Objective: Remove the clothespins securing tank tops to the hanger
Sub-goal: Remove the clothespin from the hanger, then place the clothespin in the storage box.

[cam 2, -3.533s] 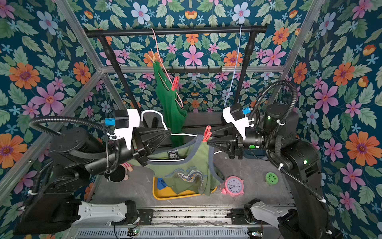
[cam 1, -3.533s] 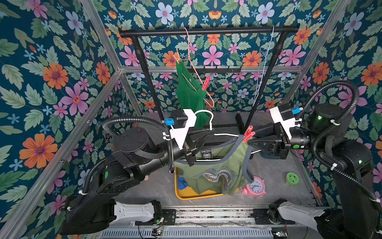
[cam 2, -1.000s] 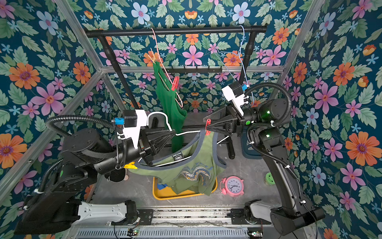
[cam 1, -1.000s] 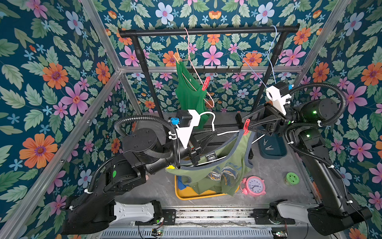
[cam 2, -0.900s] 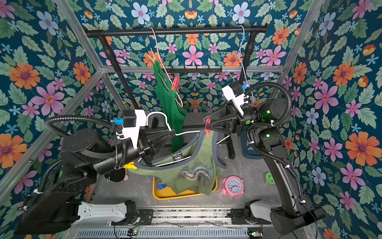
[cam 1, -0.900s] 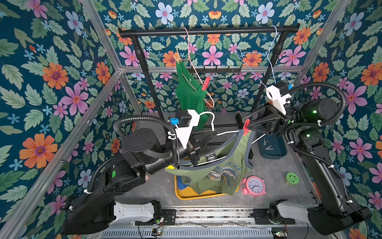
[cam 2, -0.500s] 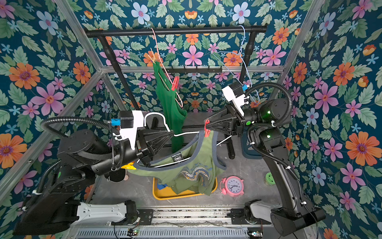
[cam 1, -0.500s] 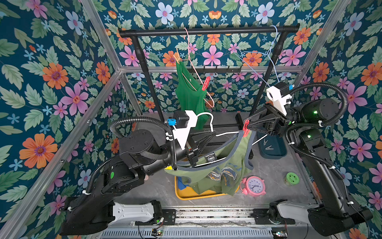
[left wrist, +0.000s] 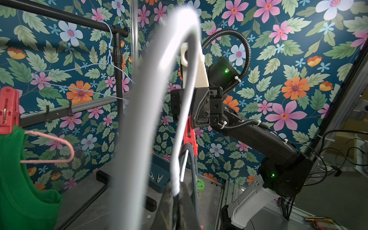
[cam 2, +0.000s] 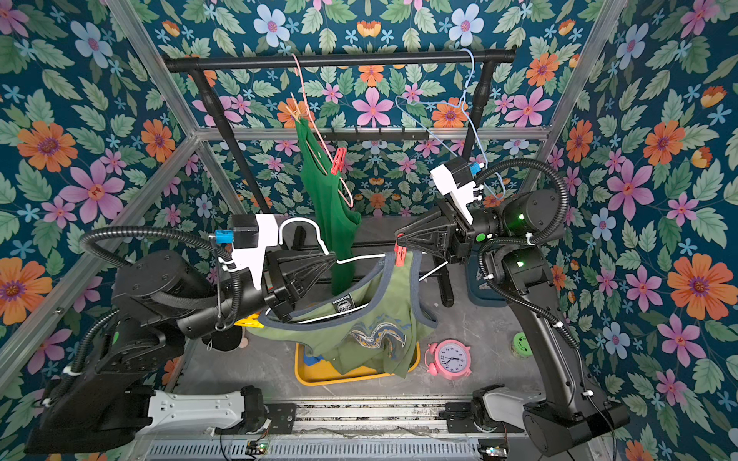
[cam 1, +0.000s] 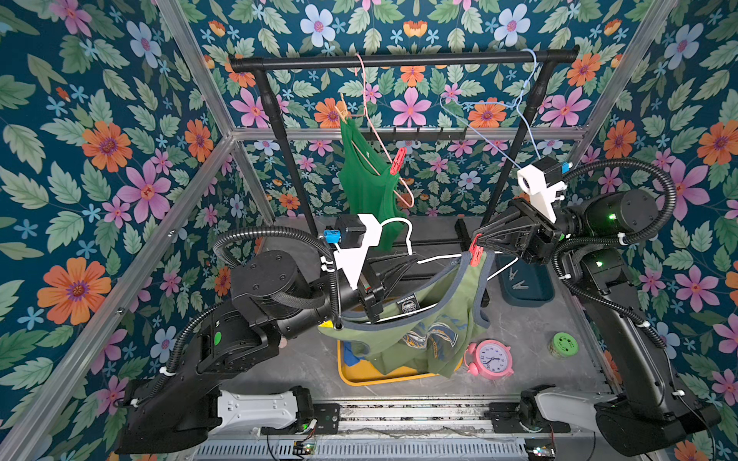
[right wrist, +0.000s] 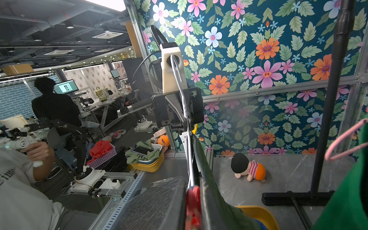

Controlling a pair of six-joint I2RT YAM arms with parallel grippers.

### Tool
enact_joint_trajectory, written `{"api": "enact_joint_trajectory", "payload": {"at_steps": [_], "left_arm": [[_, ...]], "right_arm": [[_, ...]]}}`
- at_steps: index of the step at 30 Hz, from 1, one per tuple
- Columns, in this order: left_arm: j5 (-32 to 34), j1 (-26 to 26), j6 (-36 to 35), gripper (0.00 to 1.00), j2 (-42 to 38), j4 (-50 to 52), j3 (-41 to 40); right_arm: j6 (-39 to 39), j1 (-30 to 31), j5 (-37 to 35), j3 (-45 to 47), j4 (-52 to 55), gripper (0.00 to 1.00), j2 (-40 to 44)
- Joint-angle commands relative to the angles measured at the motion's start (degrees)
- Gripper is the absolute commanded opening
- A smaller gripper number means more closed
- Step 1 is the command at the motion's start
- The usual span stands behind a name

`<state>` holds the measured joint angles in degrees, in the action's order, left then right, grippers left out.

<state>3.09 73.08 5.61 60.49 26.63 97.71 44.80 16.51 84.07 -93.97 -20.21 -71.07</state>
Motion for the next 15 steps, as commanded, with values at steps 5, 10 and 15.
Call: {"api": "enact_joint_trajectory", "payload": {"at_steps": [5,10,15], "left_arm": [[1.8,0.0,0.0,0.00,-0.6,-3.1,-0.5],[2.5,0.0,0.1,0.00,-0.6,-2.7,-1.3],[2.4,0.0,-0.1,0.00,-1.0,-2.9,-2.7]], "right_arm": [[-5.3,-0.5,-4.6,-4.1,6.3,0.05,-0.4],[-5.9,-5.2,-11.7,-5.6,8.7,0.03,-0.4],[-8.4,-7.6,-15.3,-10.6,16.5,0.04,-3.0]]}}
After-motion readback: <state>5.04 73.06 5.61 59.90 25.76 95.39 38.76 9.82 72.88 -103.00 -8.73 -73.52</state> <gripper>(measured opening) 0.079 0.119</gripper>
